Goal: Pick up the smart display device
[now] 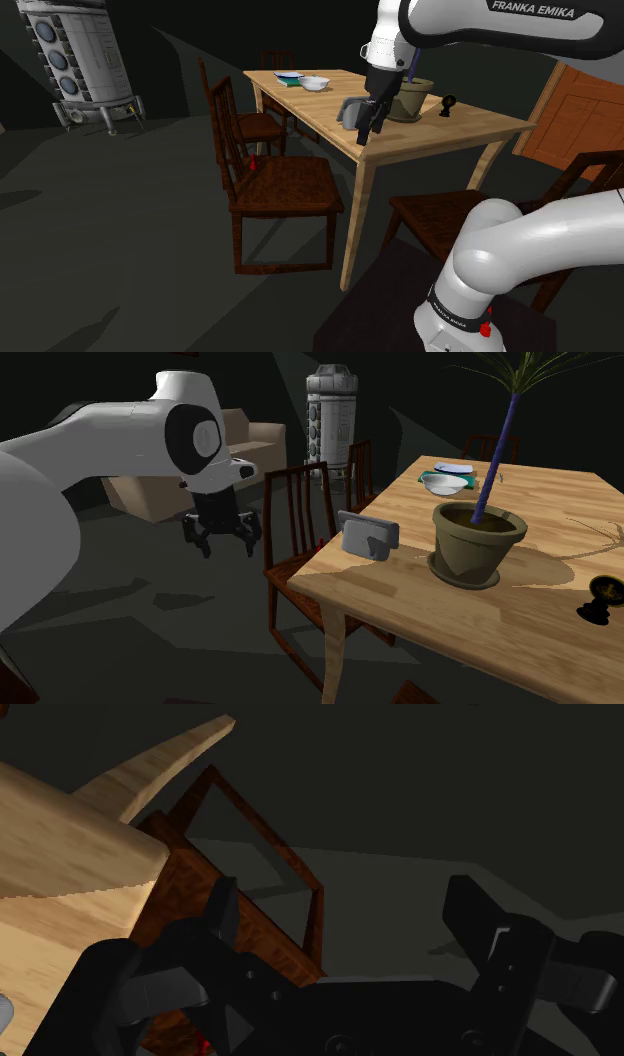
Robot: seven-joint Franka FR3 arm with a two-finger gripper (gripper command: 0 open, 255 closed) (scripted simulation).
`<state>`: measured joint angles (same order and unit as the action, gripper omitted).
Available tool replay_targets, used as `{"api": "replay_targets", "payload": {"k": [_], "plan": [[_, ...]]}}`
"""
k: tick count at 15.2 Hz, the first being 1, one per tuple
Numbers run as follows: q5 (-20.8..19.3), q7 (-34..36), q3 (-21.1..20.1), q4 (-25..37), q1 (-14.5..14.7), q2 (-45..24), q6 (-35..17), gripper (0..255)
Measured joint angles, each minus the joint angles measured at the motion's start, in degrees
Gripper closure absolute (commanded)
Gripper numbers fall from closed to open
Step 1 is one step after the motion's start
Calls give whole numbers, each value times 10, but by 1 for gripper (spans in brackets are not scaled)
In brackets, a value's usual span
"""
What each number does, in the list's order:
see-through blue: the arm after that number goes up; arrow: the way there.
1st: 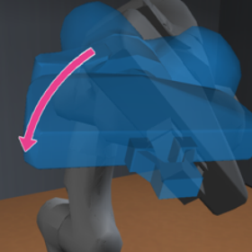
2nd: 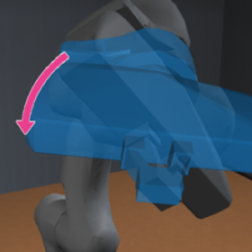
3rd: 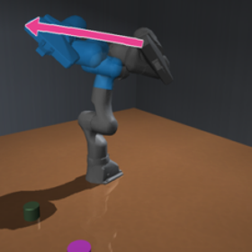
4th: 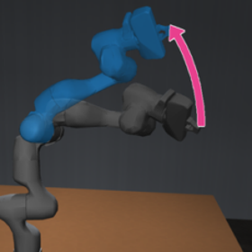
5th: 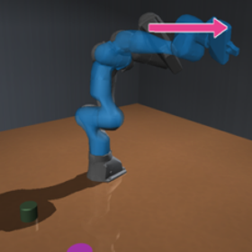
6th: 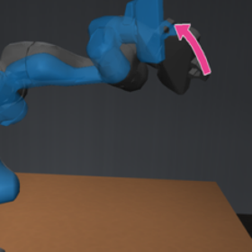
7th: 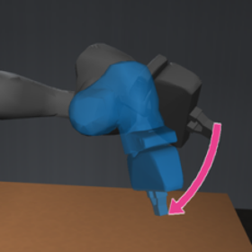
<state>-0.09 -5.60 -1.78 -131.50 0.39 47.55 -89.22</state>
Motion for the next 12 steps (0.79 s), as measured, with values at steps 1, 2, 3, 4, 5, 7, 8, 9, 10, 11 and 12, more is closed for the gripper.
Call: {"api": "replay_targets", "payload": {"k": [1, 2, 3, 4, 5, 7, 8, 9, 10, 11, 12], "plan": [[0, 0, 0, 0, 0, 0, 0, 0], [-6, -14, 9, 0, 1, -1, -1, 0], [-14, -35, 20, 2, 3, -1, 0, 0], [-23, -59, 33, 2, 5, -2, -3, 0], [-34, -88, 50, 3, 7, -4, -6, 0], [-55, -148, 84, 13, 13, -19, -14, 0], [-64, -177, 99, 22, 17, -29, -18, 0], [-72, -205, 113, 31, 21, -33, -16, 0], [-81, -236, 131, 43, 25, -45, -19, 0], [-90, -267, 148, 51, 28, -54, -23, 0], [-97, -297, 163, 58, 33, -61, -26, 0]]}}
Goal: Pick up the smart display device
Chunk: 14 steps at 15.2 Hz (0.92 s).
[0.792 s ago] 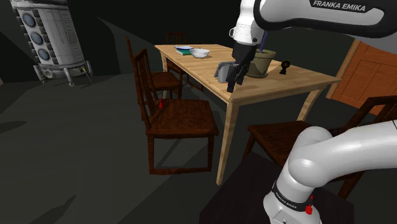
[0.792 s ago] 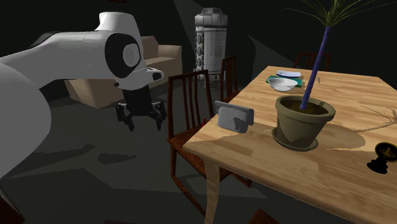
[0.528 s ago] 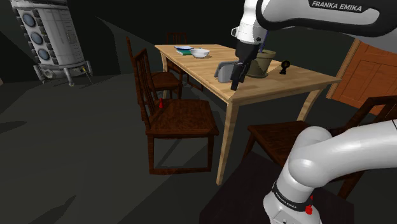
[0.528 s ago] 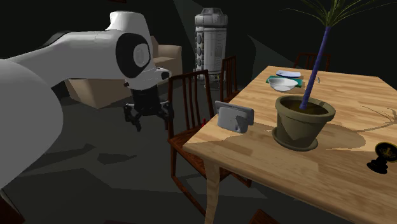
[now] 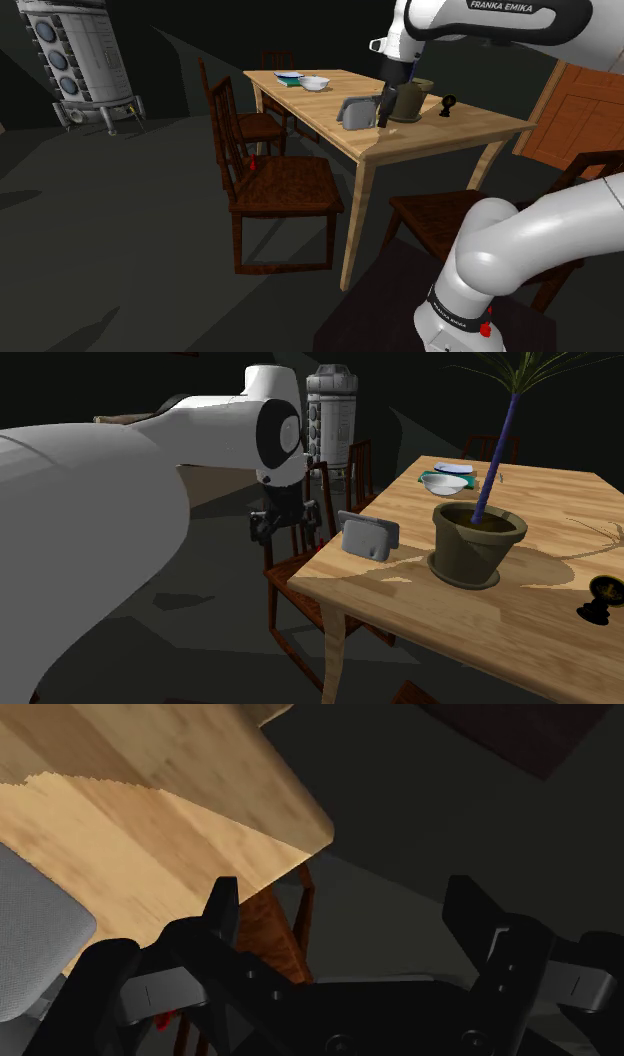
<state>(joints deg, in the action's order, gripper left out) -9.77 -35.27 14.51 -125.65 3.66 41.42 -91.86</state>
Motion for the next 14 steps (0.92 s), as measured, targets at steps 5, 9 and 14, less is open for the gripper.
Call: {"api": "replay_targets", "payload": {"k": [5, 9, 14], "plan": [[-22, -150, 80, 65, 29, -66, -18, 0], [-15, -274, 147, 144, 62, -143, -28, 0], [32, -439, 236, 250, 100, -257, -38, 0]]}}
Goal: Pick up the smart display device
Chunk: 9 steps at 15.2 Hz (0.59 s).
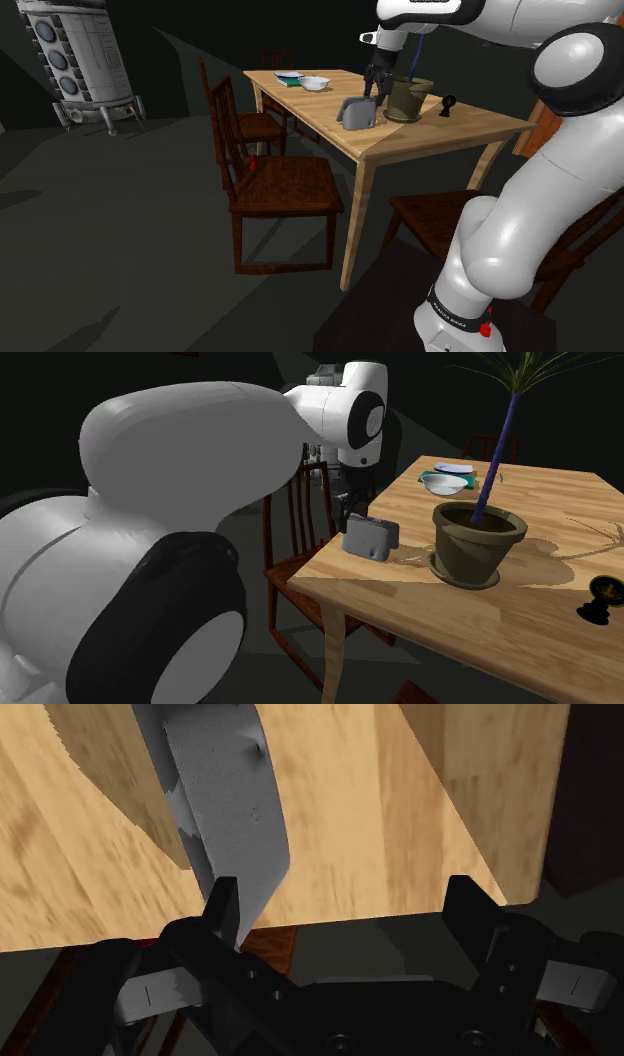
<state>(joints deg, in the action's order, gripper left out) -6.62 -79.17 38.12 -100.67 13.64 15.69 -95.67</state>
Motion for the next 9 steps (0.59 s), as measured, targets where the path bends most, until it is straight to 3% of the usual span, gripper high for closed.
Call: {"api": "replay_targets", "payload": {"k": [2, 5, 9], "plan": [[40, -77, 40, 66, 10, -64, 12, 0], [107, -179, 83, 146, 3, -151, 30, 0], [115, -196, 84, 130, 3, -160, 6, 0]]}}
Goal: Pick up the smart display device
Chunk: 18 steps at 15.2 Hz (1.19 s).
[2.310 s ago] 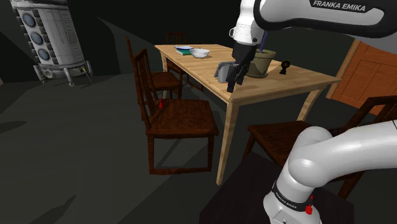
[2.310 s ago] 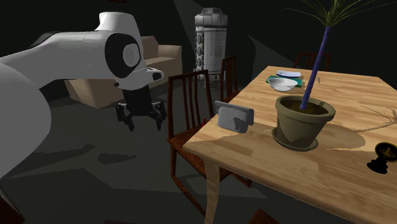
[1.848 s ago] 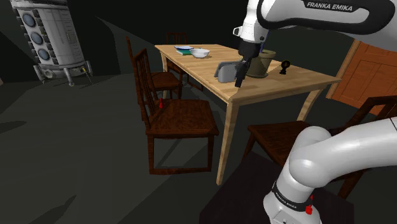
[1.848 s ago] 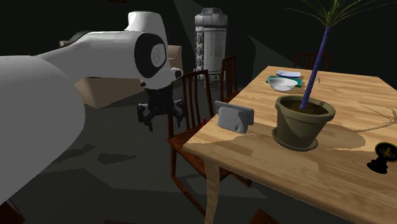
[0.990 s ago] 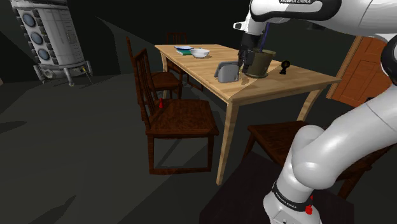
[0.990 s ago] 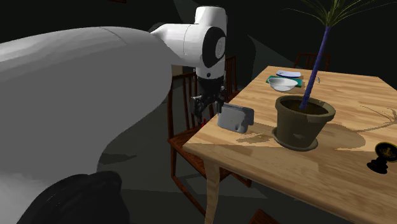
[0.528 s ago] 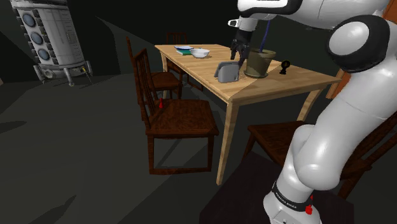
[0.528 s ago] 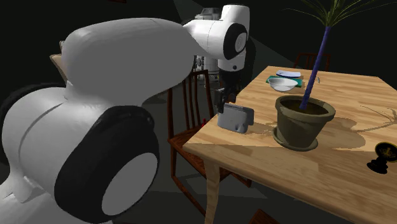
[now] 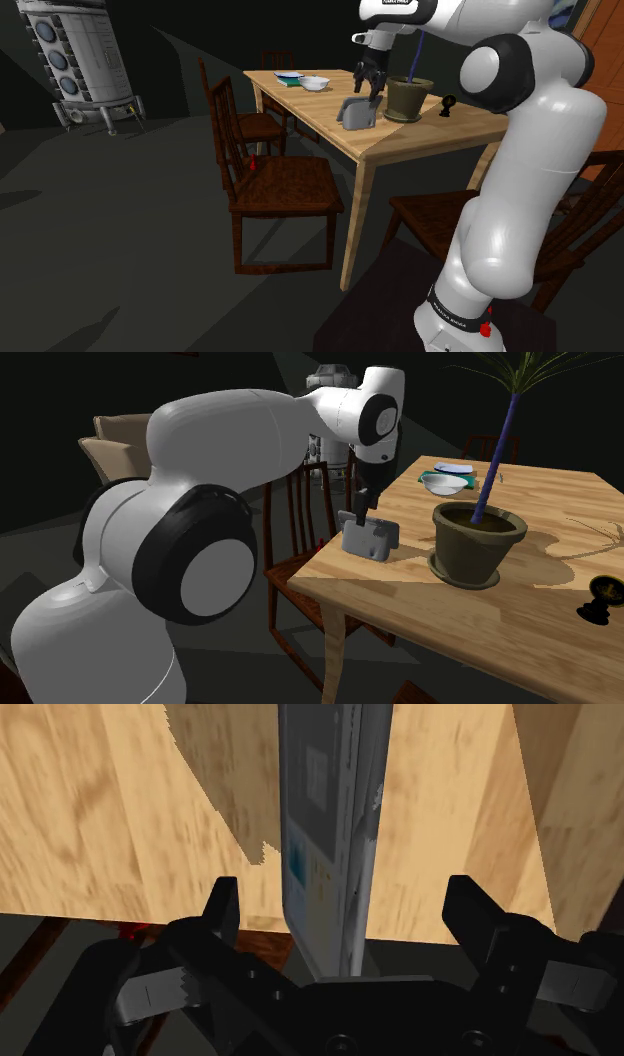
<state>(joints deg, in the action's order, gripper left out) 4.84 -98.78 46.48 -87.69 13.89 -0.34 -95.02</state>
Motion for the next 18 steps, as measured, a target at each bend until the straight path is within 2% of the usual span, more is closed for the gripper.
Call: {"api": "replay_targets", "payload": {"k": [4, 5, 15, 18], "plan": [[-11, 4, -4, -42, 4, 14, -32, 0], [-10, 4, -4, -43, 4, 13, -34, 255], [-10, 4, -4, -45, 4, 13, -37, 255], [-7, 3, -3, -27, 3, 9, -21, 255]]}}
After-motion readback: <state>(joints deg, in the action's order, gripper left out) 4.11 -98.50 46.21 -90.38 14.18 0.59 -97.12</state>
